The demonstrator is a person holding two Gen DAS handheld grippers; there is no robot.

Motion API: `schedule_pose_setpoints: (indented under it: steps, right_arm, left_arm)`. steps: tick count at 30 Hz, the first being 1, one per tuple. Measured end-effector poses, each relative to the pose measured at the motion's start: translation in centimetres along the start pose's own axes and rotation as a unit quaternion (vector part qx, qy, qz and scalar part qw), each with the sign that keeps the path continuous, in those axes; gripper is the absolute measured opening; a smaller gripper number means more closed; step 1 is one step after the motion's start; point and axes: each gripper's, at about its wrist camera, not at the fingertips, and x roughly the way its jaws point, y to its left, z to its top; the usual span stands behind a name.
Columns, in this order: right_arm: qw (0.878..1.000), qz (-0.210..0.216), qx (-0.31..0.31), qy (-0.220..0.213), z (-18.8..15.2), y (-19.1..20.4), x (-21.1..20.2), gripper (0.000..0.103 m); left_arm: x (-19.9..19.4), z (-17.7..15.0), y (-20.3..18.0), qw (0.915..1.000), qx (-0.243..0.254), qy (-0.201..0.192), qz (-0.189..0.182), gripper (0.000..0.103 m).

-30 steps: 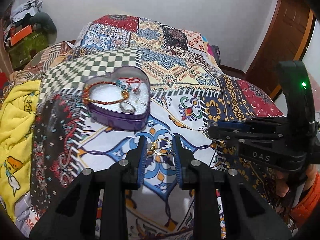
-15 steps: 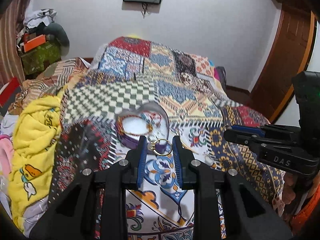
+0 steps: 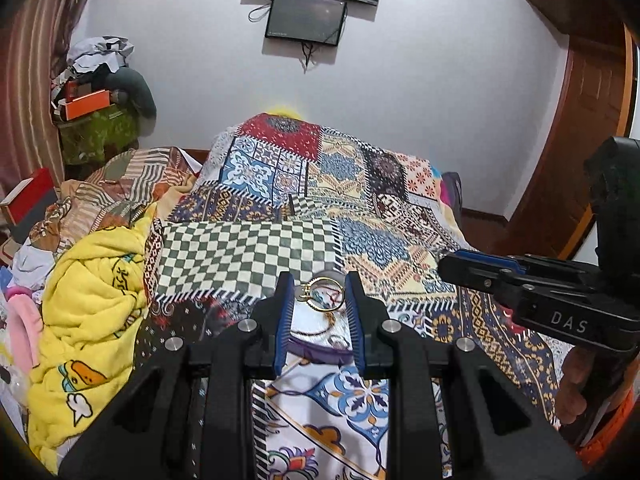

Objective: Organize jewelry
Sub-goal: 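Lower both earrings into the heart tin and open both grippers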

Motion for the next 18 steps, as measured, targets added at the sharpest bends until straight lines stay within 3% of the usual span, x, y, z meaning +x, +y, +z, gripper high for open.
schedule_pose_setpoints:
  steps: [9, 18]
  right_arm:
    - [1.000, 0.015, -0.004, 0.005, 1.0, 0.6, 2.9, 0.019]
    - [0.999, 0.022, 0.005, 0.040, 0.6, -0.1, 6.6, 0.019]
  left_arm:
    - [2.2, 0.2, 0.9, 0.9999, -0.011, 0.006, 0.001, 0.025]
    - [6.1, -0.5, 2.2, 0.9988, -0.024, 0.041, 0.000, 0.025]
